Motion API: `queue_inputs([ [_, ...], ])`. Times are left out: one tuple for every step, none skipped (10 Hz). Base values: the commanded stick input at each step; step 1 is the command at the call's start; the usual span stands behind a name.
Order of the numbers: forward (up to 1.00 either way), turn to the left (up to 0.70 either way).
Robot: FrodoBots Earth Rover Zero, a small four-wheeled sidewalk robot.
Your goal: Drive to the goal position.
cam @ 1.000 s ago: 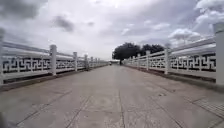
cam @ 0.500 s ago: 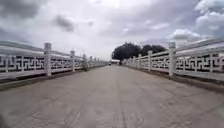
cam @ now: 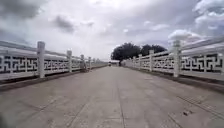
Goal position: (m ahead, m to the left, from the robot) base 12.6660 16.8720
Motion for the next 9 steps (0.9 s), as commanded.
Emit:
queue_inputs([
  [0.70, 0.00],
  [0.70, 0.00],
  [0.70, 0.00],
  [0.70, 0.00],
  [0.70, 0.00],
  [0.70, 0.00],
  [0.70, 0.00],
  [0.70, 0.00],
  [0.70, 0.00],
])
